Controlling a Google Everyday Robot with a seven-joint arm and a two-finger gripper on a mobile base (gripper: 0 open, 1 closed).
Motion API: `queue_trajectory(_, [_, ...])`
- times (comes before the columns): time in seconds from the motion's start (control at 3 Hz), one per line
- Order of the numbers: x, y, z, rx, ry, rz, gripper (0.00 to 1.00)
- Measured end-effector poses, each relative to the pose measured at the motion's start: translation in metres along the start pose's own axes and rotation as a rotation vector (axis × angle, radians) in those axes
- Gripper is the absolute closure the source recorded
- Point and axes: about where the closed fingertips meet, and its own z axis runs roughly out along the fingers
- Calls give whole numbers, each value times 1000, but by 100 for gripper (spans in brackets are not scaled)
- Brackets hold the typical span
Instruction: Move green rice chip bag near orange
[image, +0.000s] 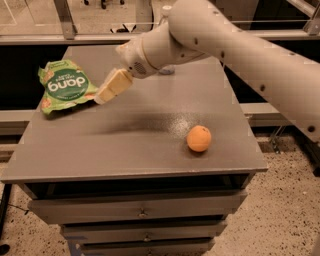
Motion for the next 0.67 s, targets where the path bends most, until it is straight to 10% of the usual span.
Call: queue_trajectory(0.67, [-19, -36, 78, 5, -47, 34, 0])
